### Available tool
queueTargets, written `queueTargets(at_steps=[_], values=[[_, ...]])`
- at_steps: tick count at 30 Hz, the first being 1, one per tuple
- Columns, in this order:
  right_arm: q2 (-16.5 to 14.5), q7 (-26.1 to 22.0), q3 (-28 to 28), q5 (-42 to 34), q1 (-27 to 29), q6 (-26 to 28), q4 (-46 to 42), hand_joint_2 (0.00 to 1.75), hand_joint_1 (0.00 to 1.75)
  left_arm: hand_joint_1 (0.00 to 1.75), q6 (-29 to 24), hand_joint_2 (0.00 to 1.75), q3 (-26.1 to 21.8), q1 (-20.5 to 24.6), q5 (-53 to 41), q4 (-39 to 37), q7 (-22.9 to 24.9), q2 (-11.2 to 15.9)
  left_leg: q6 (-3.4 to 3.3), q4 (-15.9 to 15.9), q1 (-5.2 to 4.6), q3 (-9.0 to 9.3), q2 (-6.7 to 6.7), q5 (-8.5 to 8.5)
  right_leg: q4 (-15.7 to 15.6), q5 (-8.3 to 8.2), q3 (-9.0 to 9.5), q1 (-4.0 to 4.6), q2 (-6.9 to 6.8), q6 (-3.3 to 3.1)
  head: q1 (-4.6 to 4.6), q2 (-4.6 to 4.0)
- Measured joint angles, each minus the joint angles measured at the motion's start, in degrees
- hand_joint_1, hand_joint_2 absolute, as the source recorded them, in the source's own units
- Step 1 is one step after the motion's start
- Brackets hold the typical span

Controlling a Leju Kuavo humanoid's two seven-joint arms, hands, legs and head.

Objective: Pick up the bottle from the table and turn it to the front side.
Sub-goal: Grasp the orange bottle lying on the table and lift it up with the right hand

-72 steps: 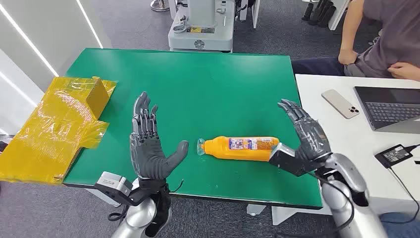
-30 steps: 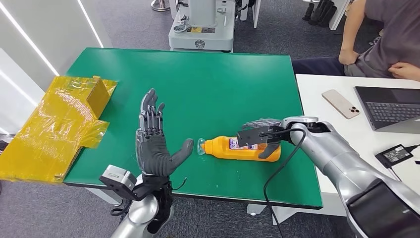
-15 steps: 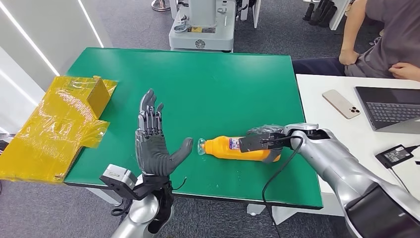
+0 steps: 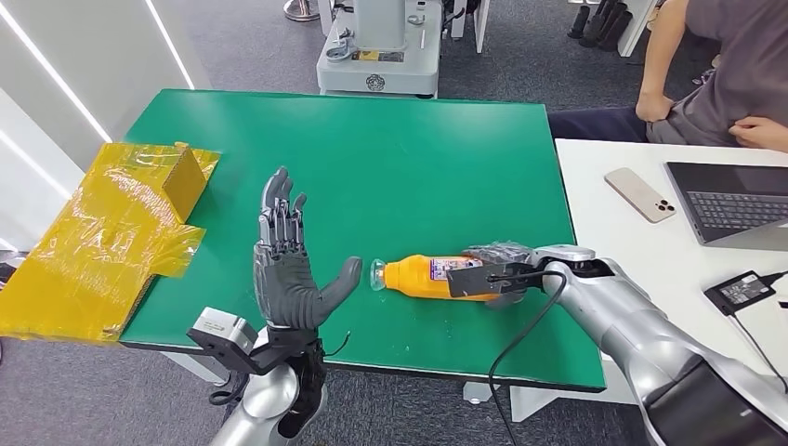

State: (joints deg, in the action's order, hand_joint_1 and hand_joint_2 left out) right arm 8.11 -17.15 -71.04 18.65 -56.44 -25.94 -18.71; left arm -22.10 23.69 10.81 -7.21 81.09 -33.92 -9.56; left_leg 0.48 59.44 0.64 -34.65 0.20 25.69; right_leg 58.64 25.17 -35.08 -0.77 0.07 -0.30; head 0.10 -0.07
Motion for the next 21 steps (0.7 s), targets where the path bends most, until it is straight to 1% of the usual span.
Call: queueTargets(at_steps=[4,14,16,21], values=[[0.00,-1.42,0.00,0.43,0.25,1.09,-0.01,1.75,1.75,0.00,-0.05,1.75,0.00,-0.03,0.07,0.00,0.00,0.03,0.00,0.00,0.00,0.00,0.00,0.00,0.00,0.00,0.00,0.00,0.00,0.00,0.00,0.00],[-0.01,-2.38,0.07,0.58,0.65,4.27,-0.11,1.75,1.75,0.00,-0.28,1.75,0.00,-0.57,0.44,0.00,-0.15,0.19,0.00,0.00,0.00,-0.02,0.01,0.00,0.00,0.00,0.00,0.00,-0.01,0.00,0.00,0.00],[-0.12,-2.42,0.24,0.61,0.74,6.11,-0.13,1.75,1.75,0.00,-0.49,1.75,0.00,-0.73,0.45,0.00,-0.26,0.20,0.00,0.00,0.00,-0.04,0.01,0.00,0.01,0.00,0.00,0.00,-0.01,0.00,0.01,0.00],[-1.23,-1.47,1.93,0.67,1.22,14.33,-0.42,1.75,1.75,0.00,-1.15,1.75,-0.01,-1.50,0.40,0.01,-0.55,0.21,0.00,-0.01,0.00,-0.04,0.01,0.00,0.01,0.00,-0.01,0.00,-0.01,0.00,0.01,0.00]])
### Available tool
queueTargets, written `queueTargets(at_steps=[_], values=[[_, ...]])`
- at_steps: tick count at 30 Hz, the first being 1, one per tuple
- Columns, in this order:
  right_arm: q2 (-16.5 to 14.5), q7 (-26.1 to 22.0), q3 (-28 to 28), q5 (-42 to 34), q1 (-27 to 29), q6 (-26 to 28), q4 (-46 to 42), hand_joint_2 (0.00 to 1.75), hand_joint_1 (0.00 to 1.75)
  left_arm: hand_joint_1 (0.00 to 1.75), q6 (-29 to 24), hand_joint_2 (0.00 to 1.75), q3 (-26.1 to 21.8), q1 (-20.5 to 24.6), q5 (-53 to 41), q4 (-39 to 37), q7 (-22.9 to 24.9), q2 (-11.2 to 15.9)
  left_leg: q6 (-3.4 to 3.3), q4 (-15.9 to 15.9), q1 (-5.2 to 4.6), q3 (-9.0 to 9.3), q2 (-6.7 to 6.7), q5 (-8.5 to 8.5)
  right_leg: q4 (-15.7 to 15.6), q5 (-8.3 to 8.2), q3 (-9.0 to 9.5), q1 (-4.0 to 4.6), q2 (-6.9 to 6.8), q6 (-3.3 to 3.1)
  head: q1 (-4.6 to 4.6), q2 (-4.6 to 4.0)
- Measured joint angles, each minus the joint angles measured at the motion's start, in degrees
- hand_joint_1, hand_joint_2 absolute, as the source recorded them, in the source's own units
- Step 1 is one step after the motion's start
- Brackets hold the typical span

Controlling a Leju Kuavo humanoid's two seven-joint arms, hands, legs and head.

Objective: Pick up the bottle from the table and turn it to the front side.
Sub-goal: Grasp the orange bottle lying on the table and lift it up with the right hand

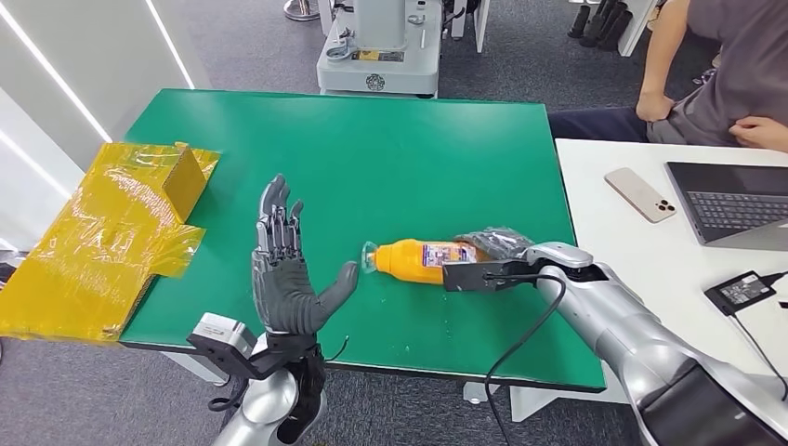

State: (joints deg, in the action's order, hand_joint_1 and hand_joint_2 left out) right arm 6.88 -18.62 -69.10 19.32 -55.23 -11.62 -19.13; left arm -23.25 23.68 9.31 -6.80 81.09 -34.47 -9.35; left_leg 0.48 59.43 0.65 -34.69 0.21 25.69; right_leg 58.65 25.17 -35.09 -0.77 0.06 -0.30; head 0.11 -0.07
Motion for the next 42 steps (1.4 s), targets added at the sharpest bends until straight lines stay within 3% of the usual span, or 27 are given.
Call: queueTargets(at_steps=[4,10,14,21,30,42], values=[[-1.76,2.37,3.25,-0.34,1.12,9.60,-0.81,1.75,1.75,0.00,-0.78,1.75,-0.03,-0.92,-0.63,0.20,-0.31,-0.02,0.00,-0.01,0.01,-0.01,0.00,0.00,0.00,0.00,-0.01,0.01,0.00,0.00,-0.01,0.00],[-4.35,4.22,11.76,-0.71,5.24,28.97,-4.76,1.75,1.75,0.00,-1.44,1.75,-0.05,-1.35,-1.62,0.32,-0.32,-0.25,0.00,-0.01,0.01,-0.01,0.02,0.00,0.00,0.01,-0.02,0.01,-0.03,0.00,-0.01,0.00],[-4.91,4.01,16.68,0.47,8.11,33.90,-8.18,1.75,1.75,0.00,-1.51,1.75,-0.05,-1.06,-1.70,0.32,-0.13,-0.38,0.00,-0.01,0.00,-0.01,0.00,0.00,-0.02,0.01,-0.03,0.00,-0.01,0.00,-0.02,0.00],[-5.07,-4.98,27.90,6.02,17.06,48.23,-19.36,1.75,1.75,0.00,1.77,1.75,1.06,1.28,-1.78,-0.83,2.67,-1.10,0.00,0.00,0.00,-0.04,0.06,0.00,-0.03,0.01,-0.04,0.00,-0.10,0.00,-0.02,0.00],[-6.87,-13.72,38.34,9.97,29.47,50.19,-36.15,1.75,1.75,0.00,5.78,1.75,3.14,8.69,3.56,-8.44,3.98,-1.85,-0.01,-0.02,0.00,-0.05,0.03,0.01,-0.01,0.01,-0.10,0.00,-0.06,0.00,-0.01,0.00],[-8.20,-16.25,38.82,9.36,33.18,44.26,-43.25,1.75,1.75,0.00,12.10,1.75,5.52,15.40,10.73,-15.95,4.77,-1.98,0.01,-0.02,0.00,-0.06,0.00,-0.01,0.00,0.00,-0.11,0.00,-0.01,-0.01,-0.01,0.00]])
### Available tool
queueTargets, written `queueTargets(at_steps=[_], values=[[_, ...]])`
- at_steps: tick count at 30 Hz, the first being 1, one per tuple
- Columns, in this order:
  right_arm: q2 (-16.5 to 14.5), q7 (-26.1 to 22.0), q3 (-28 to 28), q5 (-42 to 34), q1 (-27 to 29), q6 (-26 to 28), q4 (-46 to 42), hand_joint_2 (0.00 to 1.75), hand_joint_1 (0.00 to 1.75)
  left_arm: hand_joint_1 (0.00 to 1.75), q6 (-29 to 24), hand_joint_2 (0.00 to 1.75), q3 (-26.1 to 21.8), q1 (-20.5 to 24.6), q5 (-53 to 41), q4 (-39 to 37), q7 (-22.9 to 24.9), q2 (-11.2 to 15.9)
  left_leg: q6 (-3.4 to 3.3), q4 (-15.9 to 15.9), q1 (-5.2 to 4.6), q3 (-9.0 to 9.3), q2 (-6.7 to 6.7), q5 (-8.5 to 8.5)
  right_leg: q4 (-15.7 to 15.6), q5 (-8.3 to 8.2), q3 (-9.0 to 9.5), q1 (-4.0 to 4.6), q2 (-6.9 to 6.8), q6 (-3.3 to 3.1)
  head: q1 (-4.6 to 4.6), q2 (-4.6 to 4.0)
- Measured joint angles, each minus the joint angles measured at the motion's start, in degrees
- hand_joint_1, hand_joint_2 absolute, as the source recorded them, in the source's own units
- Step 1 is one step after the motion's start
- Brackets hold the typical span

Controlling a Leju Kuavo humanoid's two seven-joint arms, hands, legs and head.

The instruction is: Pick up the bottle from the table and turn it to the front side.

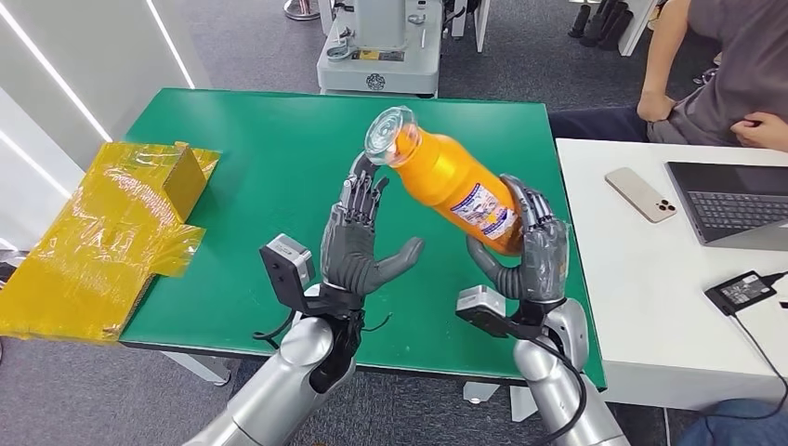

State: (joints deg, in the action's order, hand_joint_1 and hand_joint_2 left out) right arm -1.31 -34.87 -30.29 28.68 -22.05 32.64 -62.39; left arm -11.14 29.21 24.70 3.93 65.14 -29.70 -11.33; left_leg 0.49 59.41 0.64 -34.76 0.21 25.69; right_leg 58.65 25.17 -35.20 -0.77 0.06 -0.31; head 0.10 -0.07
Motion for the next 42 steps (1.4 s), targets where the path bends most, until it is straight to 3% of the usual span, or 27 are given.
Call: queueTargets(at_steps=[15,23,37,42], values=[[-0.11,3.11,-2.05,3.05,-1.04,-11.84,3.84,1.75,1.75,0.00,0.76,1.75,1.00,1.47,0.86,-1.21,-0.45,0.84,0.00,0.00,0.00,-0.02,0.01,0.00,0.00,0.00,0.00,0.00,-0.01,0.00,0.00,0.00],[-0.20,3.38,-2.35,3.01,-2.17,-14.99,6.29,1.75,1.75,0.00,0.65,1.75,1.00,1.46,0.86,-1.21,-0.79,1.17,0.00,0.00,0.00,-0.04,0.01,0.00,0.00,0.00,-0.01,0.00,-0.01,0.00,0.01,0.00],[-0.92,-0.49,-2.35,0.15,-2.83,-20.56,7.87,1.75,1.75,0.00,0.77,1.75,1.00,1.94,0.64,-2.84,-0.45,1.32,0.00,0.00,0.00,-0.04,0.01,0.00,0.00,0.00,-0.02,0.00,-0.02,0.00,0.01,0.00],[-1.85,-3.21,-3.76,-1.21,-2.99,-24.45,7.91,1.75,1.75,0.00,-1.80,1.75,1.00,2.73,-0.47,-5.29,-0.72,1.21,0.00,0.00,0.00,-0.03,-0.04,0.00,0.00,0.00,-0.04,0.00,0.04,0.00,0.01,0.00]])
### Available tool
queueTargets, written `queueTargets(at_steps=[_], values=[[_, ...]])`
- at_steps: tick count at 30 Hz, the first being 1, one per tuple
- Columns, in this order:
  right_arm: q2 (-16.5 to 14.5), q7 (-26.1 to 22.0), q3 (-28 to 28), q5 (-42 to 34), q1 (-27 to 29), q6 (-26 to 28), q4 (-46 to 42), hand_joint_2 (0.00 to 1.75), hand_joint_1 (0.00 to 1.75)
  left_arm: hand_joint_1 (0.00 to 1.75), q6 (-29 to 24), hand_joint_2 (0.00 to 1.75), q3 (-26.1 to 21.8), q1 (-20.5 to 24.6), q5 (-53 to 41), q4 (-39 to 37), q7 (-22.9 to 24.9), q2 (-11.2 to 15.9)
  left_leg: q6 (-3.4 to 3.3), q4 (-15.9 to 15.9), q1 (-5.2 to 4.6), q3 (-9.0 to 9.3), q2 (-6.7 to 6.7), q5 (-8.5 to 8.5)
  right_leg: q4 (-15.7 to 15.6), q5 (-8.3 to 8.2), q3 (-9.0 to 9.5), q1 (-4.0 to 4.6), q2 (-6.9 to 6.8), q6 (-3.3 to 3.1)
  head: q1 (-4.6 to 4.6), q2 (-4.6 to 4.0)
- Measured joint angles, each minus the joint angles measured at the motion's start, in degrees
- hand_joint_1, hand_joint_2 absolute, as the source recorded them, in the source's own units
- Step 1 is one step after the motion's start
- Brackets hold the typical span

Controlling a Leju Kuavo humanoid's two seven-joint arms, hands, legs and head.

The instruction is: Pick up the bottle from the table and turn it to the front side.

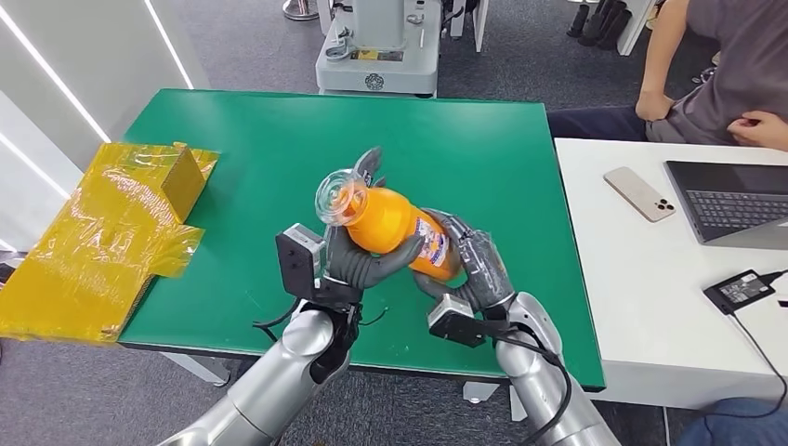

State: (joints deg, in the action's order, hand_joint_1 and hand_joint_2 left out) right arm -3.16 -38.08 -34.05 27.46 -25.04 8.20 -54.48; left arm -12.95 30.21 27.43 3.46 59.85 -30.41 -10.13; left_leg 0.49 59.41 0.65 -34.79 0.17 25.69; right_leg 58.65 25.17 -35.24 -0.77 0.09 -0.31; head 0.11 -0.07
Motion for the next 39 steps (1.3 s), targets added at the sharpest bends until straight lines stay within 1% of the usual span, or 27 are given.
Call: queueTargets(at_steps=[4,10,20,39], values=[[-0.27,0.02,-1.17,-0.41,-0.65,-1.89,0.94,1.75,1.75,0.00,-1.01,1.75,-0.01,0.13,-0.24,-1.54,-1.11,-0.06,0.00,0.00,0.00,-0.02,0.03,0.00,0.01,0.00,0.00,0.00,-0.03,0.00,-0.01,0.00],[-0.46,0.00,-2.28,-0.68,-1.95,-3.33,3.57,1.75,1.75,0.00,-1.62,1.75,-0.07,0.11,-0.24,-1.84,-1.30,0.20,0.00,0.00,-0.01,-0.03,0.03,0.00,0.01,0.00,0.00,-0.01,-0.03,0.00,-0.01,0.00],[-0.60,1.06,-3.73,0.83,-3.73,-3.56,6.67,1.75,1.75,0.00,-2.92,1.75,-0.56,-0.57,0.03,-1.83,-1.37,0.28,0.00,0.00,0.00,-0.02,0.03,0.00,0.01,0.00,-0.01,0.00,-0.02,0.00,0.00,0.00],[-0.60,3.08,-4.52,2.62,-3.93,-4.17,10.15,1.75,1.75,0.00,-3.92,1.75,-0.90,-1.48,0.13,-1.38,-1.45,0.69,0.00,0.00,-0.01,-0.03,0.03,0.00,0.01,0.00,-0.01,-0.01,-0.02,0.00,-0.01,0.00]])
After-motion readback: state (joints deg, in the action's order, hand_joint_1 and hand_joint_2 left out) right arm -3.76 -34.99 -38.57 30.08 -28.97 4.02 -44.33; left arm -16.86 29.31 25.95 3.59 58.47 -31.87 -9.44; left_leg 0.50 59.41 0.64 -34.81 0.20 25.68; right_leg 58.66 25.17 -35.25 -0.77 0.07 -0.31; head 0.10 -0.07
